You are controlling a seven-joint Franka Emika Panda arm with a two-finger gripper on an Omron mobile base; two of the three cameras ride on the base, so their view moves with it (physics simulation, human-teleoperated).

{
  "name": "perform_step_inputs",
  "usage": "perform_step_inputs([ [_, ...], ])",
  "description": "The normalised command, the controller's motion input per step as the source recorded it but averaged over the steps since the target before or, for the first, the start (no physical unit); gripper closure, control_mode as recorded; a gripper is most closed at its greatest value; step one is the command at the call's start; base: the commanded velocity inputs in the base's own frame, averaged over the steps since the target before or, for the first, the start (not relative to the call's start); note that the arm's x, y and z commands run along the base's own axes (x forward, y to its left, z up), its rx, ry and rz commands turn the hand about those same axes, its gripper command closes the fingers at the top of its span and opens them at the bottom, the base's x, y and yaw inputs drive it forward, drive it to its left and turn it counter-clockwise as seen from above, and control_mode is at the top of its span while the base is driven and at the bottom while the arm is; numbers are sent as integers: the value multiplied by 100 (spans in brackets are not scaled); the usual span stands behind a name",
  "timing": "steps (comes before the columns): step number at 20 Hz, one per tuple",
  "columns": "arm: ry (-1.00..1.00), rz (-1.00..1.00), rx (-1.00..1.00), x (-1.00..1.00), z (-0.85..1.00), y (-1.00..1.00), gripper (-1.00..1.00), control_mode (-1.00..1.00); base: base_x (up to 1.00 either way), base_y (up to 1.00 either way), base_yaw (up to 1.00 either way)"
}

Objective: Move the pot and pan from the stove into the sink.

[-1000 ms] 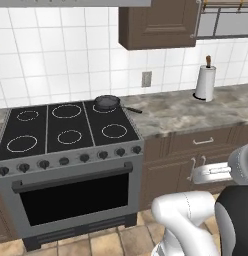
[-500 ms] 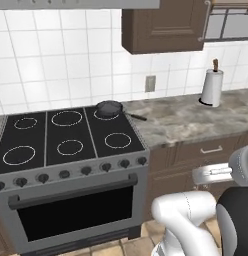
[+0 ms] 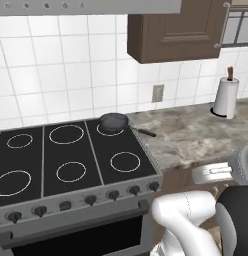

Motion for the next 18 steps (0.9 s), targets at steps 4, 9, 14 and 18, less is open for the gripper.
perform_step_inputs([
  [4, 0, 0, 0, 0, 0, 0, -100, 100, 54, 11, -4],
  [9, 0, 0, 0, 0, 0, 0, -100, 100, 37, 7, -3],
  [14, 0, 0, 0, 1, 0, 0, -100, -100, 0, 0, 0],
  [18, 0, 0, 1, 31, 0, 0, -100, -100, 0, 0, 0],
])
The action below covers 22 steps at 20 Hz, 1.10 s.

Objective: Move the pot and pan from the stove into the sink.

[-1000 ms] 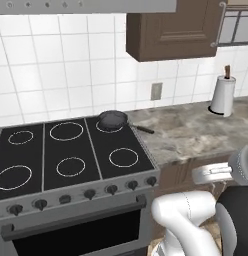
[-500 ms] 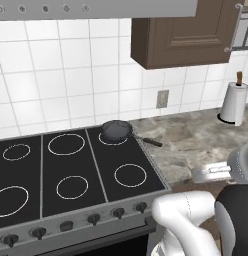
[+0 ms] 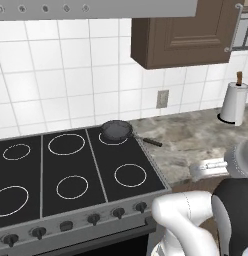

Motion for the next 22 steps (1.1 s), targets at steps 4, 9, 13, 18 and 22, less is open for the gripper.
perform_step_inputs([
  [4, 0, 0, 0, 63, 3, 0, -100, -100, 0, 0, 0],
  [9, 3, 0, 0, 70, 4, 0, -100, -100, 0, 0, 0],
  [13, 0, 0, 0, 69, 0, -1, -100, -100, 0, 0, 0],
  [18, 0, 1, 0, 56, -3, -13, -100, -100, 0, 0, 0],
  [22, 0, 3, -1, 21, -10, -5, -100, -100, 0, 0, 0],
])
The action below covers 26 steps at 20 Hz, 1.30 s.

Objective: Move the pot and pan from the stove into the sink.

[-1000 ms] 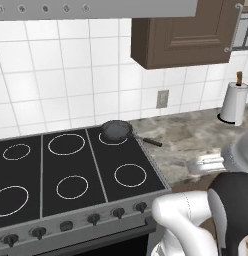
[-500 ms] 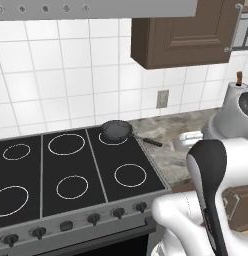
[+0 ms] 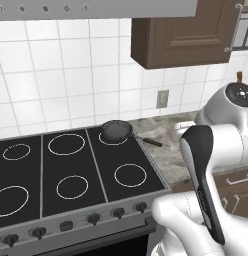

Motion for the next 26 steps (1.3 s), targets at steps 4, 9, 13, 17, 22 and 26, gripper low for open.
perform_step_inputs([
  [4, 0, 1, 0, 0, -1, 0, -100, -100, 0, 0, 0],
  [9, 0, 3, 0, 12, -11, 0, -100, -100, 0, 0, 0],
  [13, 0, 10, 0, 29, -24, -3, -100, -100, 0, 0, 0],
  [17, 1, 11, 0, 36, -28, -5, -100, -100, 0, 0, 0],
  [22, 0, 10, -2, 50, -35, -3, -100, -100, 0, 0, 0],
  [26, 1, 8, -2, 55, -33, -2, -100, -100, 0, 0, 0],
])
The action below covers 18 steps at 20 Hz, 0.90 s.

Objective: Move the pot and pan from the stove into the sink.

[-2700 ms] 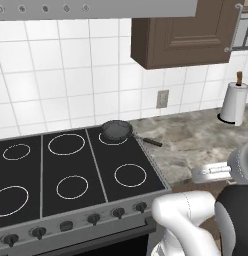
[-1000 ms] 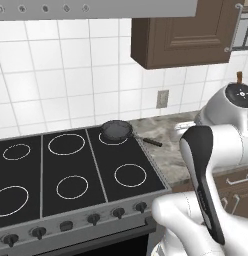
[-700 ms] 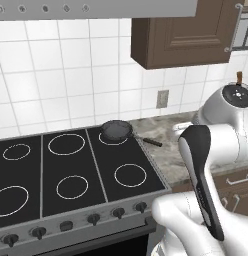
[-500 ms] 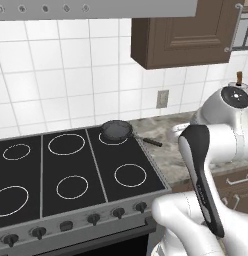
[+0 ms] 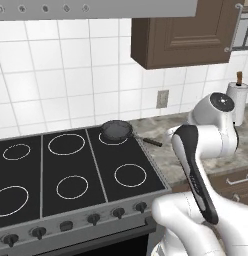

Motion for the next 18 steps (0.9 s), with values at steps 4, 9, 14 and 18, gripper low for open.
perform_step_inputs([
  [4, 2, 8, -4, 59, -38, 0, -100, -100, 0, 0, 0],
  [9, 8, 8, -3, 62, -39, 0, -100, -100, 0, 0, 0],
  [14, 10, 9, -3, 63, -42, 0, -100, -100, 0, 0, 0],
  [18, 12, 9, -4, 62, -44, 0, -100, -100, 0, 0, 0],
])
